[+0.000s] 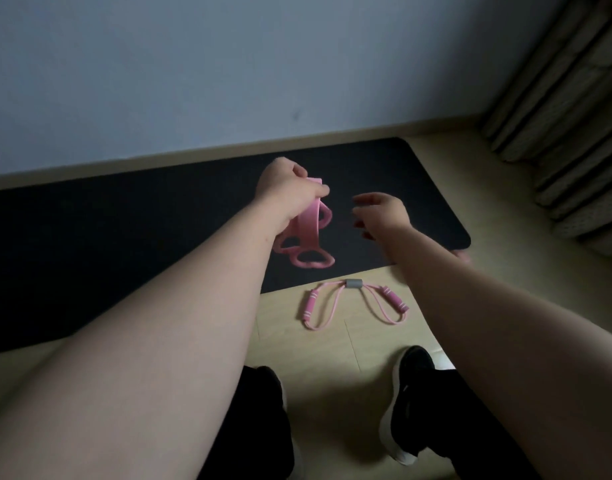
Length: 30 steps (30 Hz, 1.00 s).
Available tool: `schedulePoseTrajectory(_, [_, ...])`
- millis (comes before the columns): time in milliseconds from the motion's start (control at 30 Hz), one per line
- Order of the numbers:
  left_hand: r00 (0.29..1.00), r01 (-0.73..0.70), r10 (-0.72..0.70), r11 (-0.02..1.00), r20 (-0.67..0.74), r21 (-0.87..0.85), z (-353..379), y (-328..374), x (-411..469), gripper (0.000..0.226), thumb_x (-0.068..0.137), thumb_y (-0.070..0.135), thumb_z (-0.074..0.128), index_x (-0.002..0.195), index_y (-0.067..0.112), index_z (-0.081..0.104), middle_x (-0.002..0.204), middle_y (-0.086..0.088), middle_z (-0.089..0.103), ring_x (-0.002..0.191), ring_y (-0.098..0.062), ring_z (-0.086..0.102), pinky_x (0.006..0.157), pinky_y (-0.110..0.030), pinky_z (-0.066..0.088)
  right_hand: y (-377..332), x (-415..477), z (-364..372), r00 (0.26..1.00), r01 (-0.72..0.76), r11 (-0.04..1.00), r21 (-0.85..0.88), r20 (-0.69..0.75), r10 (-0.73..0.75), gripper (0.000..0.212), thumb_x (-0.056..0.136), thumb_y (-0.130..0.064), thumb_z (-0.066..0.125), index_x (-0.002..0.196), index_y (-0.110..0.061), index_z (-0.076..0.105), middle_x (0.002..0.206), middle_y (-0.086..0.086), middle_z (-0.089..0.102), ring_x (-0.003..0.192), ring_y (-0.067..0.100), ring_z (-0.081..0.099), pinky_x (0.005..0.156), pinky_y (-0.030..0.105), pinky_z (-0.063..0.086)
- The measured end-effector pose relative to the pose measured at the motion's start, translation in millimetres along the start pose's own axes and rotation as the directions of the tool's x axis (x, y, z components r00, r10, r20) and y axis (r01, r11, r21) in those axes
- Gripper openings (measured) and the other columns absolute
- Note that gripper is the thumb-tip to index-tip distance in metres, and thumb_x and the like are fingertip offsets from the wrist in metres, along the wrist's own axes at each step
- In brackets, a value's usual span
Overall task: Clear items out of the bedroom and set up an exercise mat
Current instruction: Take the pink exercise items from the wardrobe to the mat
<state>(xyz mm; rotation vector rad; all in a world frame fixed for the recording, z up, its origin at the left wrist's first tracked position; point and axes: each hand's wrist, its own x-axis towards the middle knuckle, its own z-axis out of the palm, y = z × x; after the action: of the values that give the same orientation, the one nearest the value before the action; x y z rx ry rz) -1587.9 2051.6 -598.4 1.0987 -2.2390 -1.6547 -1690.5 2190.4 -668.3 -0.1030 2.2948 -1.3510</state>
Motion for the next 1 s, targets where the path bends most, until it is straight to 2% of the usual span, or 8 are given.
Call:
schedulePoseTrajectory(100, [0.989, -0.097, 0.075, 0.980, 0.124, 0.175, -24, 6, -21, 0.043, 0.067, 0.025, 0.086, 0.097, 0.024, 0.056, 0.102, 0.001, 0.059, 0.083, -0.021, 0.067, 0.064, -0.039, 0.061, -23, -27, 8, 0.982, 0.167, 0.973, -0.156, 0.117, -0.150, 0.057, 0.084, -0.009, 0.075, 0.136, -0.024, 0.056, 0.116, 0.000, 0.064, 0.088, 0.011, 0.065, 0.058, 0.018, 0.052])
schedulePoseTrajectory(267, [0.945, -0.239, 0.152, 0.925, 0.288, 0.296, -72, -1, -48, 0.043, 0.061, 0.014, 0.082, 0.092, 0.028, 0.055, 0.100, -0.002, 0.060, 0.074, -0.019, 0.064, 0.054, -0.031, 0.054, -47, -69, 36, 0.911, 0.299, 0.933, -0.198, 0.350, -0.218, 0.097, 0.069, -0.011, 0.086, 0.150, -0.034, 0.039, 0.136, -0.001, 0.054, 0.118, 0.021, 0.060, 0.084, 0.031, 0.055])
schedulePoseTrajectory(333, [0.927, -0.272, 0.161, 0.909, 0.338, 0.315, -92, -9, -55, 0.043, 0.060, 0.010, 0.080, 0.092, 0.026, 0.056, 0.099, -0.004, 0.060, 0.072, -0.020, 0.064, 0.052, -0.030, 0.054, -54, -80, 48, 0.880, 0.365, 0.898, -0.246, 0.404, -0.248, 0.090, 0.068, -0.019, 0.086, 0.146, -0.037, 0.045, 0.135, -0.002, 0.059, 0.119, 0.019, 0.060, 0.094, 0.039, 0.054])
schedulePoseTrajectory(433, [0.921, -0.290, 0.172, 0.901, 0.349, 0.322, -119, -20, -65, 0.039, 0.061, 0.009, 0.075, 0.093, 0.023, 0.057, 0.098, -0.005, 0.061, 0.070, -0.022, 0.065, 0.057, -0.035, 0.057, -66, -99, 68, 0.861, 0.420, 0.865, -0.274, 0.421, -0.285, 0.051, 0.080, -0.022, 0.081, 0.127, -0.031, 0.065, 0.111, -0.007, 0.070, 0.099, 0.011, 0.065, 0.080, 0.027, 0.053])
schedulePoseTrajectory(533, [0.944, -0.266, 0.175, 0.905, 0.279, 0.332, -140, -29, -68, 0.035, 0.061, 0.010, 0.072, 0.088, 0.025, 0.056, 0.093, -0.003, 0.060, 0.065, -0.018, 0.058, 0.052, -0.028, 0.047, -79, -105, 93, 0.855, 0.463, 0.785, -0.412, 0.441, -0.273, 0.020, 0.087, -0.028, 0.073, 0.103, -0.017, 0.072, 0.097, 0.006, 0.072, 0.084, 0.017, 0.062, 0.072, 0.031, 0.049])
schedulePoseTrajectory(667, [0.967, -0.215, 0.147, 0.909, 0.208, 0.357, -163, -42, -71, 0.034, 0.066, 0.010, 0.074, 0.089, 0.027, 0.055, 0.096, 0.000, 0.058, 0.070, -0.017, 0.059, 0.050, -0.026, 0.044, -91, -103, 122, 0.833, 0.505, 0.670, -0.544, 0.511, -0.213, 0.012, 0.094, -0.024, 0.062, 0.100, -0.016, 0.070, 0.093, 0.006, 0.071, 0.086, 0.022, 0.068, 0.077, 0.035, 0.054])
schedulePoseTrajectory(800, [0.995, -0.079, 0.050, 0.919, 0.086, 0.385, -190, -85, -82, 0.037, 0.068, 0.010, 0.075, 0.092, 0.028, 0.054, 0.100, 0.004, 0.056, 0.079, -0.015, 0.061, 0.054, -0.027, 0.046, -88, -102, 148, 0.788, 0.517, 0.724, -0.456, 0.584, -0.195, 0.014, 0.093, -0.019, 0.064, 0.105, -0.018, 0.071, 0.088, 0.004, 0.074, 0.078, 0.020, 0.073, 0.077, 0.032, 0.061])
schedulePoseTrajectory(1000, [0.977, 0.141, -0.089, 0.953, -0.196, 0.268, -221, -133, -95, 0.040, 0.070, 0.009, 0.079, 0.093, 0.029, 0.053, 0.100, 0.005, 0.057, 0.078, -0.014, 0.064, 0.052, -0.029, 0.051, -96, -103, 205, 0.672, 0.694, 0.544, -0.472, 0.696, -0.254, 0.018, 0.091, -0.027, 0.067, 0.108, -0.023, 0.062, 0.097, -0.002, 0.065, 0.086, 0.016, 0.063, 0.076, 0.033, 0.053])
